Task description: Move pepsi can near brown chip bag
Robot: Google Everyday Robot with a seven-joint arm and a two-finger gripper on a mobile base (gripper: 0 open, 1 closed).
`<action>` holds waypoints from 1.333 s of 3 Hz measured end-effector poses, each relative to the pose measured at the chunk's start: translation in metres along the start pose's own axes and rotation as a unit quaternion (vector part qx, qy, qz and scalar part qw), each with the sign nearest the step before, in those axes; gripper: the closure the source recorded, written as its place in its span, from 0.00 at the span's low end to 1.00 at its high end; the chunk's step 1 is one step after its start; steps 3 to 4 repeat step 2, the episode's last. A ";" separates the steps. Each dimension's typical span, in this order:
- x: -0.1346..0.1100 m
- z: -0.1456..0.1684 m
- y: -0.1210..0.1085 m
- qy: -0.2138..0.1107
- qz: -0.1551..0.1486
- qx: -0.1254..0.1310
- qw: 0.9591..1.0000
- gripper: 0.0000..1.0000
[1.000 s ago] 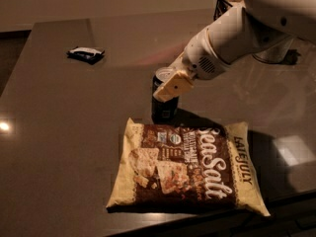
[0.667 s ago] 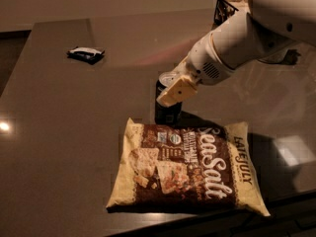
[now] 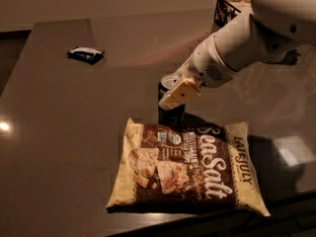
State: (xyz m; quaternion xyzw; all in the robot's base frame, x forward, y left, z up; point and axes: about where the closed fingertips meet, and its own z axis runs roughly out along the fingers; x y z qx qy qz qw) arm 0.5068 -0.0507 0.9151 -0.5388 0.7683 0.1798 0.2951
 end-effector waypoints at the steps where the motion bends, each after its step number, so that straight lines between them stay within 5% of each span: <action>1: -0.001 0.000 0.001 0.000 -0.002 0.000 1.000 0.00; 4: -0.001 0.000 0.001 0.000 -0.002 -0.001 1.000 0.00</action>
Offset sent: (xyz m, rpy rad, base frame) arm -0.0007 0.0014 0.0004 -0.0009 -0.0009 0.0026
